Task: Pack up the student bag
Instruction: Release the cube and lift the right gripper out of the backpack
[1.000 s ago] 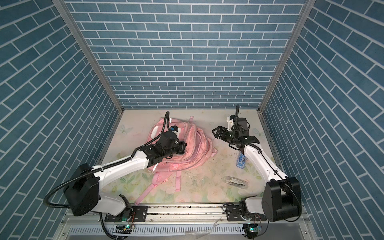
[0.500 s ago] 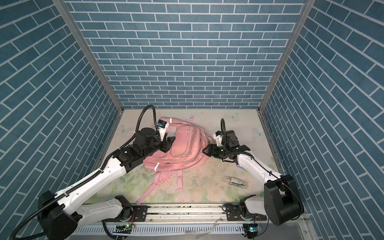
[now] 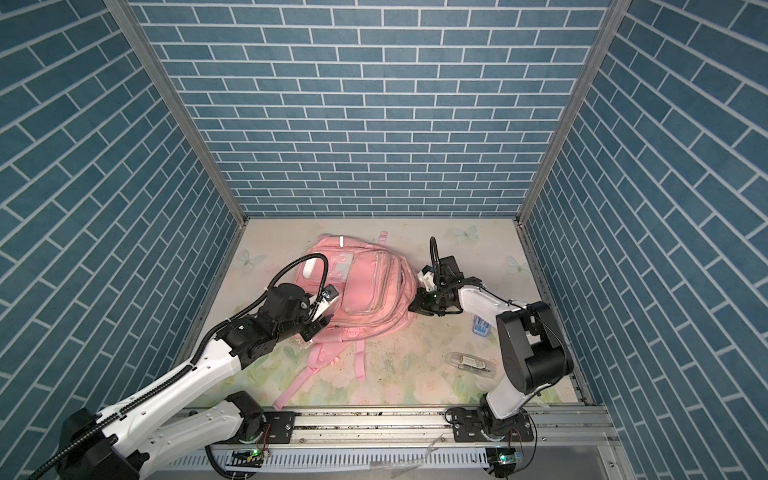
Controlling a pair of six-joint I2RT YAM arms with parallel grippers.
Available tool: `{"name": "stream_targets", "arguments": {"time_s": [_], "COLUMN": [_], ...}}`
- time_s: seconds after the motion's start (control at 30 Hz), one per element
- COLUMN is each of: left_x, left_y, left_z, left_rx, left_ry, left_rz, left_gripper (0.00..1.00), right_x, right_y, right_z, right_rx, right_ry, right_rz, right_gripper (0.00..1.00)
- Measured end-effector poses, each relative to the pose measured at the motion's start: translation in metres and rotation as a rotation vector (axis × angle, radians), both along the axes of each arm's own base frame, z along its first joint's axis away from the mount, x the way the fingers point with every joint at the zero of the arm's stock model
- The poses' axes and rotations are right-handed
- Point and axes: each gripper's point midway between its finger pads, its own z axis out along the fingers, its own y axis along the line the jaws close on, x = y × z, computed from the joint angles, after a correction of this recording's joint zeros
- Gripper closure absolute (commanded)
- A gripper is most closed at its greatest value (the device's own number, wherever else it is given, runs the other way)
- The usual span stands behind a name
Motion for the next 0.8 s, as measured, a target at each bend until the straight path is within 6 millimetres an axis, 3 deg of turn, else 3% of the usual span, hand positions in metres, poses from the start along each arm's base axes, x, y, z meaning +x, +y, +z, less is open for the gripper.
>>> {"name": "stream_targets", "arguments": {"time_s": [0.17,0.3,0.43,0.53,0.63,0.8], "left_x": [-0.006,-0.008,-0.005,-0.002,0.001,0.006], "left_y": [0.001,-0.008,-0.014,-0.015,-0.011,-0.005], "left_z": [-0.014,-0.015,-0.016,-0.022,-0.031,-0.033], "left_rx": [0.015,-0.02,-0.035,-0.018,0.019,0.041], "left_ry": [0.028,0.038,0.036,0.037,0.042,0.023], "left_rz": [-0.021,-0.054,-0.071,-0.07,-0.06,-0.032], "left_gripper": [0.45,0.45,0.45,0.45,0.45,0.42], "right_x": [0.052,0.093,0.113,0.114,0.105,0.055], "right_y": [-0.023,-0.033,-0.034,-0.033,-0.034,-0.027], "right_z": [0.008,0.009,0.008,0.014,0.019,0.024], "right_rx": [-0.011,-0.019,-0.032,-0.031,-0.033,-0.02], "right_ry": [-0.068,-0.1,-0.11,-0.112,-0.117,-0.087], "right_rz": [-0.049,-0.048,-0.029,-0.029,-0.034,-0.045], "right_gripper": [0.97,0.96,0.93,0.68,0.53,0.36]}}
